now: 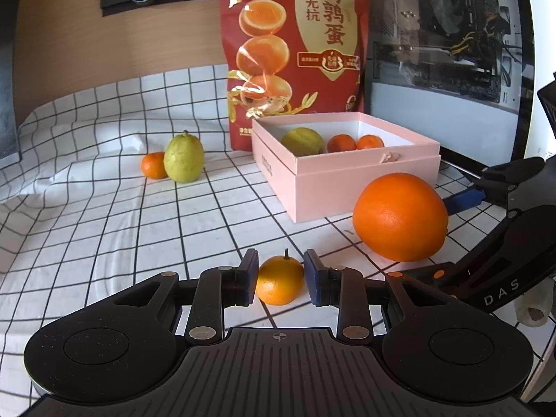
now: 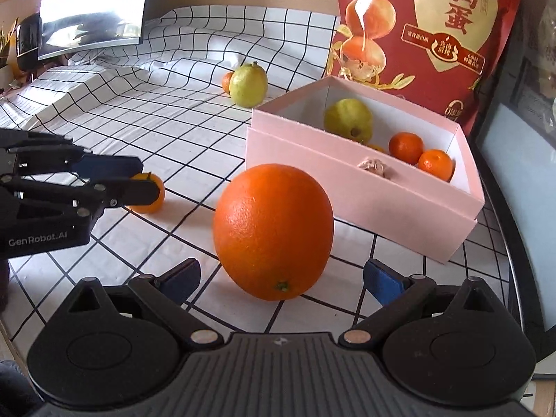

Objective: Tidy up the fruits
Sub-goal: 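Hold the mandarin in the left gripper while the right gripper hovers at the orange, then close the right gripper around the large navel orange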

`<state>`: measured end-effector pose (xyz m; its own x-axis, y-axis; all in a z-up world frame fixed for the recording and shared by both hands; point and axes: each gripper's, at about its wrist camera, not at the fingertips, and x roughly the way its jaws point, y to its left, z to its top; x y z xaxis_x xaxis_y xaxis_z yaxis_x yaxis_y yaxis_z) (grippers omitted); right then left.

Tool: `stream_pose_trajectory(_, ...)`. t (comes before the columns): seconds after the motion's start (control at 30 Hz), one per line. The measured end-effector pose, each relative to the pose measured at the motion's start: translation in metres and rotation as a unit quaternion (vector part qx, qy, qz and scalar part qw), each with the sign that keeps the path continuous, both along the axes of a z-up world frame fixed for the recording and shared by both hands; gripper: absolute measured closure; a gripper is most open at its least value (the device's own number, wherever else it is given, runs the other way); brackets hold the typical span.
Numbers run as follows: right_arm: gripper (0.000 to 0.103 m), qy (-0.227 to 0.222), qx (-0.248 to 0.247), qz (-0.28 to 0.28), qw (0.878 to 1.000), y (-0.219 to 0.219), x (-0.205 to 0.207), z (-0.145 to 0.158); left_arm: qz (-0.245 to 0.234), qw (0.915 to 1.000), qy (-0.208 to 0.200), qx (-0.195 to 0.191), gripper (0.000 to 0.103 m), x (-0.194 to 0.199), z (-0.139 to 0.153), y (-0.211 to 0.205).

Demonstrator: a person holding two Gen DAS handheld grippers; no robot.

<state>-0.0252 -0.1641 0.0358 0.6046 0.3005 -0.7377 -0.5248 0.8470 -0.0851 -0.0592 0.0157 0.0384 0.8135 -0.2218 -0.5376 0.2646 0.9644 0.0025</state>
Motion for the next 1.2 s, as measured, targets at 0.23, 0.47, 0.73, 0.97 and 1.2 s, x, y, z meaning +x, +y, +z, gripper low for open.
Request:
stream_pose_trajectory(0.23,0.003,0.008,0.013,-0.01,1.0,-0.006,0.002,-0.003,-0.006,0.9999,0.008,-0.01,0.07,-0.002,0.001,0.006)
stream_pose_trajectory(0.47,0.003,0.012,0.019,-0.01,1.0,-0.007,0.002,-0.004,-0.006,0.999,0.034,-0.028,0.069,-0.004,0.004,0.014)
stream_pose_trajectory(0.73,0.003,0.026,0.037,-0.02,0.999,-0.013,0.005,-0.005,0.023,0.9986,0.047,-0.001,0.06,0.003,-0.006,0.011)
stream_pose_trajectory(0.97,0.003,0.028,0.041,-0.019,0.999,-0.013,0.005,-0.005,0.033,0.9968,0.052,-0.051,0.066,0.009,-0.005,0.027)
stream_pose_trajectory(1.2,0.003,0.024,0.051,-0.011,0.998,-0.007,0.006,-0.003,0.017,0.995,0.049,-0.085,0.067,0.006,-0.005,0.022)
